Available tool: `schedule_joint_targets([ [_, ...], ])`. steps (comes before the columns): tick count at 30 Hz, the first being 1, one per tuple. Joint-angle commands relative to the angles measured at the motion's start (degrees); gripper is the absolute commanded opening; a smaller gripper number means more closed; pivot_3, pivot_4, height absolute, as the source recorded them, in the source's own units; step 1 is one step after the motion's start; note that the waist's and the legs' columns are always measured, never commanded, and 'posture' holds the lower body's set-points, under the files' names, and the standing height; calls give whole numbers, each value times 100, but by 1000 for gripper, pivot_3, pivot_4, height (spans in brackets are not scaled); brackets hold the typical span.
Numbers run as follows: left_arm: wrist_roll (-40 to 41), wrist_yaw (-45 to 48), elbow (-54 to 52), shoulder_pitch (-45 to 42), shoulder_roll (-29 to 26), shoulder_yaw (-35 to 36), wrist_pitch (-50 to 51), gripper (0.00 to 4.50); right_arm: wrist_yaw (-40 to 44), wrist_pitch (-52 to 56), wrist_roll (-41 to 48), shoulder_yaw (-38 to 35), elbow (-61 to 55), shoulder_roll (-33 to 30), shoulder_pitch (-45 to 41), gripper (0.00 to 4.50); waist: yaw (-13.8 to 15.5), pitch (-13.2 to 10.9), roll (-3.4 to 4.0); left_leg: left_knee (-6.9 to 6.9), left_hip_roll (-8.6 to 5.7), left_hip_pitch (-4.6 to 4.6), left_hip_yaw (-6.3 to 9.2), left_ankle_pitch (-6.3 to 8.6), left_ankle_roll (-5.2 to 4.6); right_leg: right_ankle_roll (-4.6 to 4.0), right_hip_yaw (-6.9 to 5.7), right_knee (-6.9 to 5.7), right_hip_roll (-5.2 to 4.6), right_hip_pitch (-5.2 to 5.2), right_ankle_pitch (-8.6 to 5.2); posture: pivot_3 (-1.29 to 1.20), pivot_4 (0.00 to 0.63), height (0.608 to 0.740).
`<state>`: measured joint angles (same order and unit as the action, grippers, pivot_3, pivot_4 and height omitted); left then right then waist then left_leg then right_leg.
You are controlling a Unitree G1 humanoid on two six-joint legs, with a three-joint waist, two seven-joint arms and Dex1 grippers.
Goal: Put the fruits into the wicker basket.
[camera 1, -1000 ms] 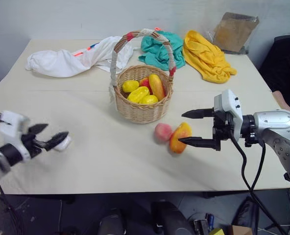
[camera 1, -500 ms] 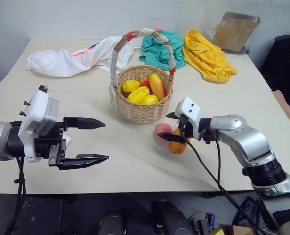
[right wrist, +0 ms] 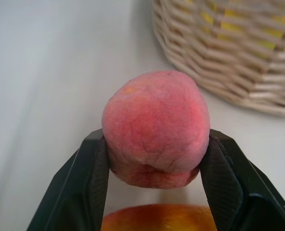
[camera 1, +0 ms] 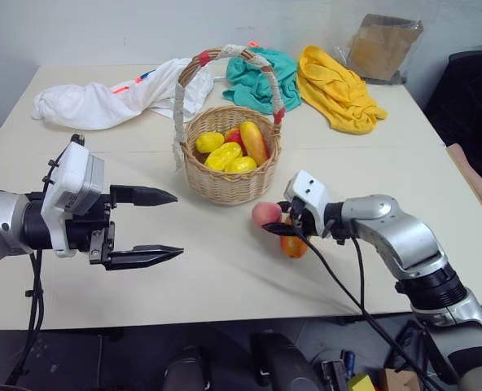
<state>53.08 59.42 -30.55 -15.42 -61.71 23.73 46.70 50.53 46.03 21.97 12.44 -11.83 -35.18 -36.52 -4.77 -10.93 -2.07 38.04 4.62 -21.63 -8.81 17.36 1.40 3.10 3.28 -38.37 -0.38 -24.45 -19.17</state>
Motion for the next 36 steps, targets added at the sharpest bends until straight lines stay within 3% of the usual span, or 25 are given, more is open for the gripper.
schedule_joint_targets([
  [1, 79, -119, 132, -54, 54, 226, -88, 4500, 422, 307, 997, -877, -528, -69, -294, 2242, 0, 0, 0, 0, 0, 0, 0, 0, 0, 0, 0, -1, 0, 0, 0, 0, 150, 740],
  [5, 141, -364, 260, -84, 174, 401, -90, 4500, 46, 676, 1364, -1180, -177, 317, -1237, 2242, -45, -1, 0, 7, 0, 4, -6, -3, -2, 0, 8, -18, 0, -4, 0, 0, 150, 740],
  [10, 204, -550, 283, -127, 251, 459, -73, 4500, -727, 0, 298, -569, 1151, 1029, -2292, 2242, -93, 1, -3, 0, 0, 14, 2, -18, 13, -11, 5, -34, 2, -4, -5, 0, 150, 740],
  [14, 174, -607, 238, -162, 264, 371, -117, 4500, -1154, -1063, -554, -196, 3006, 1776, -2912, 2242, -168, 1, -3, -1, -2, 9, -3, -18, 13, -11, 8, -35, -1, -10, -5, 0, 150, 740],
  [19, 95, -709, 419, -466, 313, 169, -207, 4500, -861, -1091, -496, -431, 3290, 1831, -3018, 3908, -148, 1, -2, -10, -1, -10, 2, -18, 13, -10, 1, -22, -3, -23, -6, 0, 150, 740],
  [21, 84, -662, 416, -529, 329, 42, -231, 4500, -526, -780, -213, -625, 2753, 1552, -2882, 4480, -153, 1, -2, -4, -1, -40, 4, -18, 12, -9, 0, -26, -5, -53, -5, 0, 150, 740],
  [27, 34, -613, 438, -650, 376, -247, -300, 4500, 1168, -868, 149, -887, 1011, -463, -1592, 4480, -29, 1, -2, -1, 0, -81, 14, -17, 13, -8, -5, -32, -5, -95, -6, 0, 150, 740],
  [31, -10, -450, 516, -734, 395, -415, -367, 4500, 2738, -3878, -698, -706, 858, -1923, -264, 4480, 16, 0, -1, 3, -11, -77, 12, -17, 12, -4, -3, -29, -3, -89, -7, 0, 150, 740],
  [36, -173, -405, 654, -940, 489, -661, -475, 4500, 3013, -6094, -1477, -427, 1624, -2029, 42, 4480, -166, -7, -4, 8, -8, -6, -4, -26, 15, 1, 19, -44, 10, -29, 1, 0, 150, 740],
])
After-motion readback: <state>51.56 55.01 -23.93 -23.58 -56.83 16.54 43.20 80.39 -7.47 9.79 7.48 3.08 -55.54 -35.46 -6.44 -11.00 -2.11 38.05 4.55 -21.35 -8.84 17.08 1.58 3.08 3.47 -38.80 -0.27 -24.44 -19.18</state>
